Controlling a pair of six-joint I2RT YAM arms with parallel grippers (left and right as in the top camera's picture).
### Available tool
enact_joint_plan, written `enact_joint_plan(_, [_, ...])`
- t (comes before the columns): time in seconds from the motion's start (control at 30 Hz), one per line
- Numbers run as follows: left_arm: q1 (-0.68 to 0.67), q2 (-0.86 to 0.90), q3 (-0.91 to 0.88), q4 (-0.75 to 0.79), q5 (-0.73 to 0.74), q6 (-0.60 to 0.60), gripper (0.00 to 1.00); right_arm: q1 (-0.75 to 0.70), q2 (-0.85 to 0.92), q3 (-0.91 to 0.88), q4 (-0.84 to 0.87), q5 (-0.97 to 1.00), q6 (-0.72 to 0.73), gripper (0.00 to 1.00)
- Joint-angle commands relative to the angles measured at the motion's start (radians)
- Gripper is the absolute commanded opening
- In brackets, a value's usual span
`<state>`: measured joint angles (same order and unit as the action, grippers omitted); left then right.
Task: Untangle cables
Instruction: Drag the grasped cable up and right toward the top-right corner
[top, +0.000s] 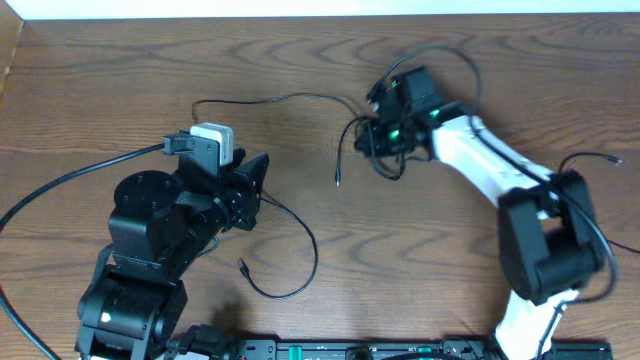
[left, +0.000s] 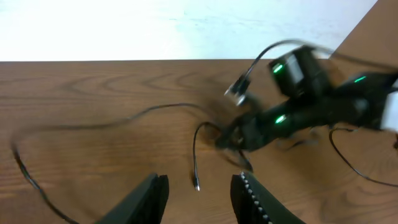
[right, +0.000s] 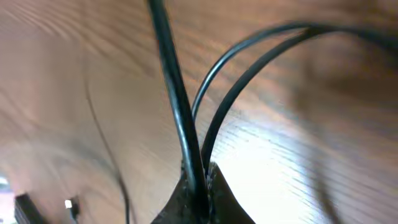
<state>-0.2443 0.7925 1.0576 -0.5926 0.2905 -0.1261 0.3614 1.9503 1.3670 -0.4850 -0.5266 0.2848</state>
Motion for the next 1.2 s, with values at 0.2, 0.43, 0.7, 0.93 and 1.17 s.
enact_joint_plan(0.2, [-0.002,0.018,0.026,0.002,0.013,0.017,0.38,-0.093,-0.226,0.143,-0.094,0.02,-0.054,0.01])
enact_joint_plan(0.43, [-0.002,0.018,0.026,-0.034,0.013,0.016,0.38,-0.158,-0.272,0.399,-0.256,0.128,-0.087,0.01])
enact_joint_plan(0.7, [-0.002,0.018,0.026,-0.05,0.013,0.016,0.38,-0.202,-0.271,0.709,-0.512,0.451,-0.19,0.01])
enact_joint_plan(0.93, [-0.004,0.03,0.026,-0.051,0.027,-0.01,0.38,-0.317,-0.27,0.829,-0.616,0.475,-0.212,0.01])
enact_joint_plan(1.17, [-0.004,0.043,0.026,-0.05,0.05,-0.01,0.38,-0.434,-0.263,0.832,-0.737,0.634,-0.214,0.01])
